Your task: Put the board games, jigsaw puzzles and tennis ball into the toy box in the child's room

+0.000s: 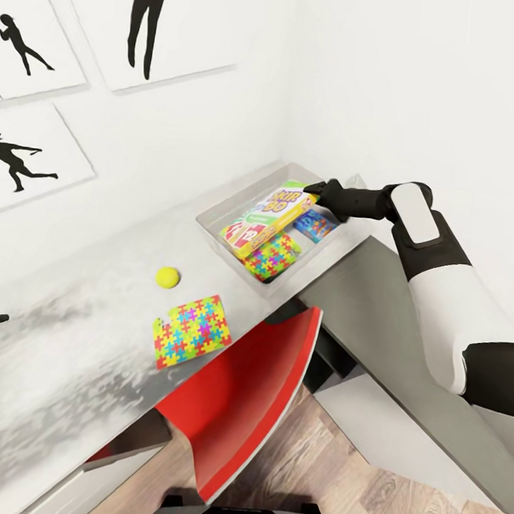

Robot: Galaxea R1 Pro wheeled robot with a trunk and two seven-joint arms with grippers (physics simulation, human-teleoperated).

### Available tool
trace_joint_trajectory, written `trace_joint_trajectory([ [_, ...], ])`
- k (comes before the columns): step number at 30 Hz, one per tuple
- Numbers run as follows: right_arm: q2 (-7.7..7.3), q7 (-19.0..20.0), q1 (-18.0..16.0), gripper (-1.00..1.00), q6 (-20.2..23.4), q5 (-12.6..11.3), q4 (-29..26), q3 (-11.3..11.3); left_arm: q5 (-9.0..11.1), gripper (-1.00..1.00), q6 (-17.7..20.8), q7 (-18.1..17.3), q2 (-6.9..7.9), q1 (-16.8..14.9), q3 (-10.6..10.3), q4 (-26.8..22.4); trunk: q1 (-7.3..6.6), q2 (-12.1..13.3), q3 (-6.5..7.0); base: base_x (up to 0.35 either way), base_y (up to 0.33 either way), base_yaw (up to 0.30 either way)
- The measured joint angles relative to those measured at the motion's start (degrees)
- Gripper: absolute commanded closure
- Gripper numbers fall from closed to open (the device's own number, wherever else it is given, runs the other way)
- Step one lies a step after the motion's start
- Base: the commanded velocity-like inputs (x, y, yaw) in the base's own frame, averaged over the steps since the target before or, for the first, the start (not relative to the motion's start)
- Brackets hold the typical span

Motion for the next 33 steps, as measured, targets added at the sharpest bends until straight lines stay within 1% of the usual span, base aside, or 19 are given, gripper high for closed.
trace_joint_trajectory([
  [3, -0.24, 0.0, 0.0, 1.0, 0.0, 0.0, 0.0, -0.1, 0.0, -1.0, 0.0, 0.0, -0.12, 0.0, 0.0, 0.0, 0.0, 0.0, -0.28, -0.018, 0.0, 0.004],
  [5, -0.98, 0.1, 0.0, 1.0, 0.0, 0.0, -0.1, -0.2, 0.0, -1.0, 0.0, 0.0, -0.36, 0.0, 0.0, 0.0, -0.01, 0.0, -0.46, -0.006, 0.0, 0.001],
  [7, -1.37, 0.1, 0.0, 1.0, 0.0, -0.1, -0.1, -0.3, -0.1, -1.0, 0.0, 0.0, -0.44, 0.0, 0.0, 0.0, -0.01, 0.0, -0.65, -0.002, 0.0, 0.001],
  [13, -2.01, 2.8, 0.0, 1.0, -0.2, -0.2, -0.2, -0.3, -0.1, -1.0, 0.0, 0.0, -0.52, 0.0, -0.1, 0.0, -0.01, 0.0, -1.09, 0.0, 0.0, 0.0],
  [17, -2.89, 4.0, 0.0, 1.0, -2.5, -0.1, -0.1, -0.3, 0.0, -1.0, 0.0, 0.0, -0.53, 0.0, -0.1, 0.0, -0.01, 0.0, -1.14, 0.0, 0.0, 0.0],
  [19, -3.45, 5.2, 0.0, 1.0, -3.5, -0.3, -0.1, -0.3, 0.0, -1.0, 0.0, 0.0, -0.53, 0.0, 0.0, 0.0, -0.01, 0.0, -1.15, 0.0, 0.0, 0.0],
  [23, -3.83, 6.5, -0.2, 1.0, -4.1, -0.4, 0.0, -0.3, 0.0, -1.0, 0.0, 0.0, -0.58, 0.0, 0.0, 0.0, -0.01, 0.0, -1.15, 0.0, 0.0, 0.0],
  [26, -3.93, 6.7, -1.9, 1.0, -4.2, -0.4, 1.6, -0.1, 0.0, -1.0, 0.0, 0.0, -0.6, 0.0, 0.0, 0.0, -0.01, 0.0, -1.15, 0.0, 0.0, 0.0],
  [28, -3.96, 6.8, -2.8, 1.0, -4.5, -0.1, 4.2, 0.0, 0.0, -1.0, 0.0, 0.0, -0.61, 0.0, 0.0, 0.0, -0.01, 0.0, -1.15, 0.0, 0.0, 0.0],
  [31, -3.92, 6.9, -3.4, 1.0, -6.4, -0.2, 6.3, 0.3, 0.0, -1.0, 0.0, 0.0, -0.61, 0.0, 0.0, 0.0, -0.01, 0.0, -1.15, 0.0, 0.0, 0.0],
  [32, -3.89, 6.9, -3.6, 1.0, -7.2, 0.1, 7.0, 0.3, 0.0, -1.0, -0.1, 0.0, -0.61, 0.0, 0.0, 0.0, -0.01, 0.0, -1.15, 0.0, 0.0, 0.0],
  [33, -3.8, 7.2, -3.7, 1.0, -7.7, 1.1, 7.6, 0.5, -0.1, -1.0, -0.1, 0.0, -0.62, 0.0, 0.0, 0.0, -0.01, 0.0, -1.15, 0.0, 0.0, 0.0],
])
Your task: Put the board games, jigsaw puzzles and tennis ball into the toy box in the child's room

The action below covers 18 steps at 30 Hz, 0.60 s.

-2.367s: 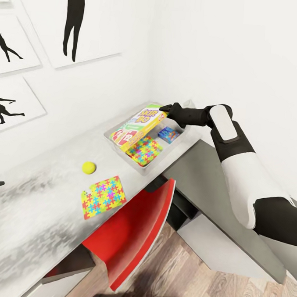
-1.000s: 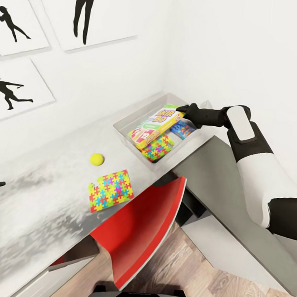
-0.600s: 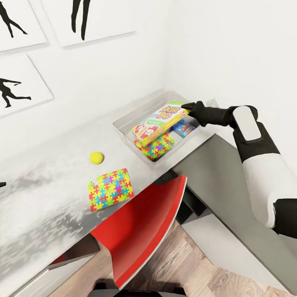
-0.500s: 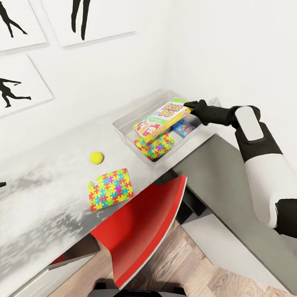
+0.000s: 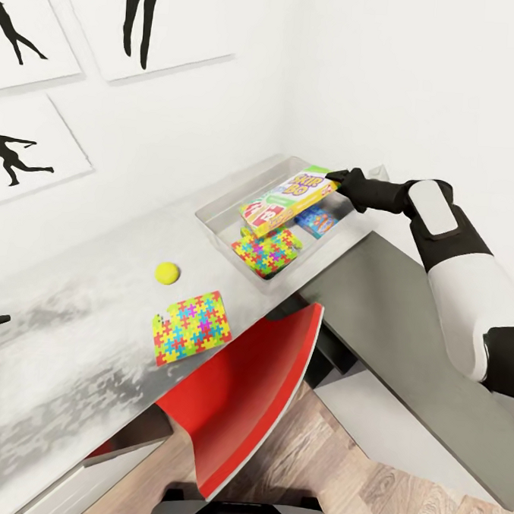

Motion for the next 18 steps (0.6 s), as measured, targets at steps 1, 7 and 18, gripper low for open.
trace_joint_trajectory([
  [1, 0.14, 0.7, -0.1, 1.0, -0.4, 1.1, 0.6, 0.0, 0.0, -1.0, 0.0, 0.0, 0.0, 0.0, 0.0, 0.0, 0.0, 0.0, 0.0, 0.0, 0.0, 0.0],
  [7, 0.61, 6.7, -1.2, 1.0, -1.3, 7.0, 2.9, 0.0, 0.0, -1.0, -0.1, 0.0, -0.53, 0.0, 0.0, 0.0, 0.0, 0.0, 0.0, 0.0, 0.0, 0.0],
  [18, 0.95, 10.7, -1.8, 1.0, -3.2, 10.1, 6.1, 0.0, 0.0, -1.0, -0.2, 0.0, -1.22, 0.0, 0.1, -0.1, 0.0, 0.0, 0.0, 0.0, 0.0, 0.0],
])
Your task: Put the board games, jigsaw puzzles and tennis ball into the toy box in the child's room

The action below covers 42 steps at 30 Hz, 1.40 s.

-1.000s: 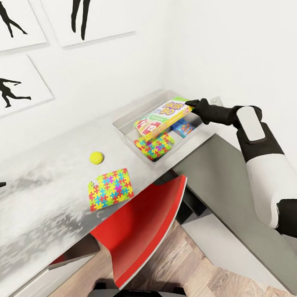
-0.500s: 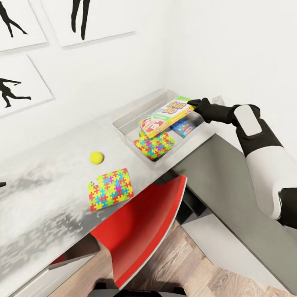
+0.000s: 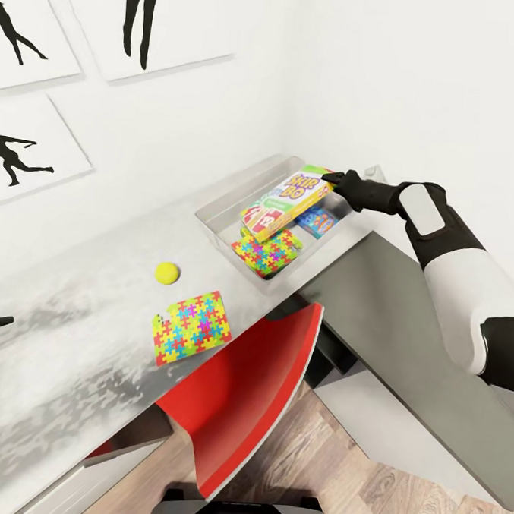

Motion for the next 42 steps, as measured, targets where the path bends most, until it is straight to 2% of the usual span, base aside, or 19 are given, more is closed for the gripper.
trace_joint_trajectory([
  [19, 0.11, 0.2, -1.1, 1.0, 0.0, 0.0, 3.6, 0.0, 0.0, -1.0, 0.0, 0.0, -0.1, 0.0, 0.0, 0.0, 0.0, 0.0, 0.0, 0.0, 0.0, 0.0],
  [20, 0.14, 0.3, -1.2, -1.0, 0.0, 0.0, 3.9, 0.0, 0.0, -1.0, 0.0, 0.0, -0.1, 0.0, 0.0, 0.0, 0.0, 0.0, 0.0, 0.0, 0.0, 0.0],
  [42, 0.53, 0.4, -1.9, -1.0, 0.1, 0.0, 4.8, 0.0, 0.0, -1.0, 0.0, 0.0, -0.18, 0.0, -0.1, 0.0, 0.0, 0.0, 0.0, 0.0, 0.0, 0.0],
])
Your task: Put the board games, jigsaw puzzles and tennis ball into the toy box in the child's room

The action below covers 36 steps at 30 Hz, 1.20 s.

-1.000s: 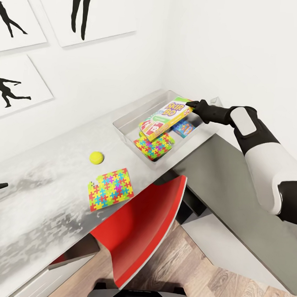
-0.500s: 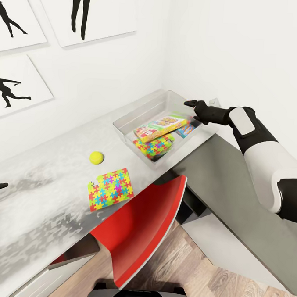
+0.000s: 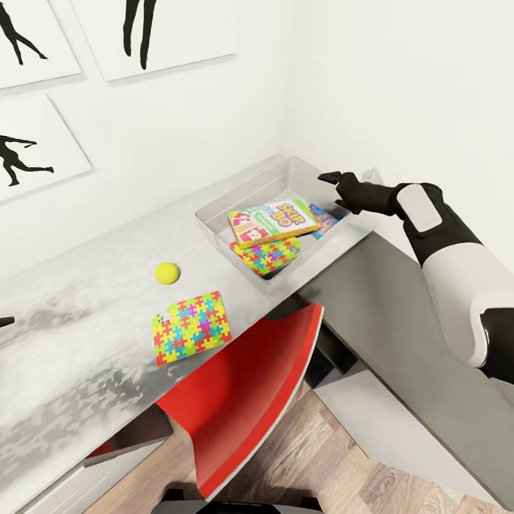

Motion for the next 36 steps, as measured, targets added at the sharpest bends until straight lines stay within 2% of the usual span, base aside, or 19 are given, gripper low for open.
trace_joint_trajectory([
  [12, -0.17, 0.9, -0.6, -1.0, 0.8, -0.3, -0.4, 0.0, 0.0, -1.0, 0.1, 0.0, 0.07, 0.0, 0.0, 0.0, 0.0, 0.0, 0.0, 0.0, 0.0, 0.0],
  [20, -0.05, 1.7, -2.7, -1.0, 8.4, -1.0, -0.6, -0.6, 0.0, -1.0, 0.2, 0.0, 0.08, 0.0, 0.0, 0.0, 0.0, 0.0, 0.01, -0.05, 0.029, 0.0],
  [27, 0.01, 1.2, -3.8, -1.0, 9.9, -2.8, -0.6, -1.0, 0.0, -1.0, 0.3, 0.0, 0.08, 0.0, 0.0, 0.0, 0.0, 0.0, 0.0, -0.034, 0.02, 0.0],
  [36, 1.69, -0.1, -3.9, -1.0, 10.4, -3.9, -0.6, -1.3, 0.0, -1.0, 0.3, 0.0, 0.08, 0.0, 0.1, 0.0, 0.01, 0.0, 0.0, -0.083, 0.048, 0.0],
])
